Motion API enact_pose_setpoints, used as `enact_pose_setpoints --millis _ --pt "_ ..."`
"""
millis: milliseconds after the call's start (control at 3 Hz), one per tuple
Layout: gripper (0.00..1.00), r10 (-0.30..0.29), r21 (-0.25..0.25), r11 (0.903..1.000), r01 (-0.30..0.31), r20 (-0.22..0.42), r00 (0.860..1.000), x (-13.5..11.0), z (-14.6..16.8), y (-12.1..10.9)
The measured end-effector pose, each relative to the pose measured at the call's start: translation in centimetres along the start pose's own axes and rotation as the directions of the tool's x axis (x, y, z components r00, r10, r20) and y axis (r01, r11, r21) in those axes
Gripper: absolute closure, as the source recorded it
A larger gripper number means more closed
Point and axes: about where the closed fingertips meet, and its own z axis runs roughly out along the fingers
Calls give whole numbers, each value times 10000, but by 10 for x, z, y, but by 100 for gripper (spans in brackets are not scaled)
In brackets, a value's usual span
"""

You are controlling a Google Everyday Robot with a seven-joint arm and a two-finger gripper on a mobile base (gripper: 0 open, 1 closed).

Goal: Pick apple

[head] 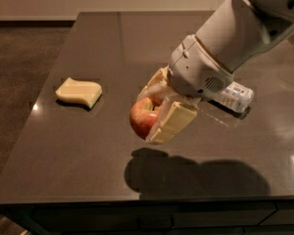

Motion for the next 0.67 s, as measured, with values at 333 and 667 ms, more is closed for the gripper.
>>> enact_pose_setpoints --millis 333,667 --pt "100 -69 -273 9996 81 429 9991 -18 -31 -2" --pt "100 -69 -272 9996 81 429 9991 -18 -31 -2"
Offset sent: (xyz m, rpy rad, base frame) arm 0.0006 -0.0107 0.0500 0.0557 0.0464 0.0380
